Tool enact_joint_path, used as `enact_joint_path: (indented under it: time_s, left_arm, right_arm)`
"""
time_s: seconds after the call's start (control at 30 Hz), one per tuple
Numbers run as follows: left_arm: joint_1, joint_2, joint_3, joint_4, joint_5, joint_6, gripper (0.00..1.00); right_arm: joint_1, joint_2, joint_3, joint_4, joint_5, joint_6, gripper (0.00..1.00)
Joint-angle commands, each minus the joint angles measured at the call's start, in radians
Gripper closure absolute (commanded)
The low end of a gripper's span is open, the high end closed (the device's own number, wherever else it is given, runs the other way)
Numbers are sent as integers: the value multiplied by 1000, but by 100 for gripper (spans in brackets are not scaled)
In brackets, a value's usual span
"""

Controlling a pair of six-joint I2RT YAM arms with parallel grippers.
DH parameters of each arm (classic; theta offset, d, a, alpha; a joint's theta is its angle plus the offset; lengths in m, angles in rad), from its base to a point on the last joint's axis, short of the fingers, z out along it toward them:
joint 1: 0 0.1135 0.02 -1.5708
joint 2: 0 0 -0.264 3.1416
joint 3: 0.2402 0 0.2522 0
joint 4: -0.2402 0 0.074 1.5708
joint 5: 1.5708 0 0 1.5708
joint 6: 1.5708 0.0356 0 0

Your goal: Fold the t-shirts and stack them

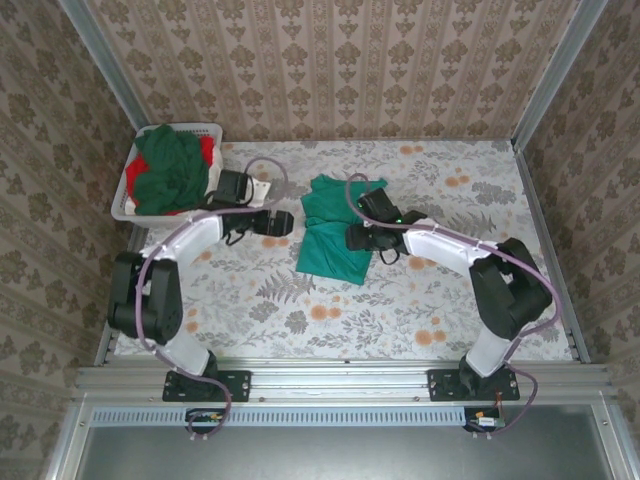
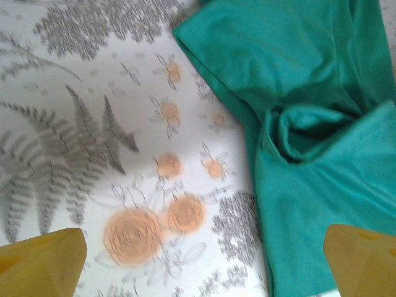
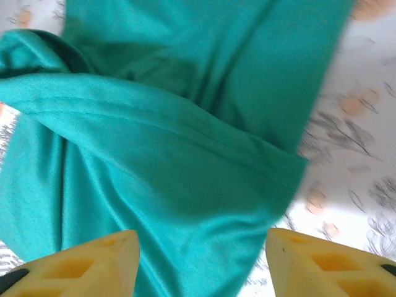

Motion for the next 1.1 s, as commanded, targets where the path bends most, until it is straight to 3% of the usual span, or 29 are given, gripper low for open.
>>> enact_joint_path:
  time_s: [0.0,0.17,0.33,0.57,0.63,0.67,0.73,0.83,0.93,1.07]
  left_arm:
    - [-16,-33,-118,92,14,-33,1]
    - [17,-7,-203,149,107,-130,19]
    - [25,-2,-231,222,159,-184,19]
    - [-6,85,-229,338,221,-291,19]
    - [-27,125,-227,371,240,-318,22]
    - [-32,140,-235,403,249,-345,23]
    - [-39,167,-263,503,283,-400,27]
    - [-62,205,-264,557,298,-431,28]
    - [-86,233,-256,578,298,-439,28]
    - [-100,259,-258,593,335,-445,31]
  right_arm:
    - [45,74,90,34,-18,-208,29]
    - [35,181,186,88,-88,-442,22]
    - [31,336,370,4,-49,-563,17]
    - [17,416,460,-4,-67,-607,20]
    - [8,431,495,-24,-78,-597,27]
    - [6,432,501,-26,-82,-596,37]
    - [-2,426,499,-21,-95,-586,64]
    - [-10,405,492,-18,-126,-561,89]
    - [-10,379,471,-3,-113,-537,99]
    - [-30,373,453,12,-57,-495,92]
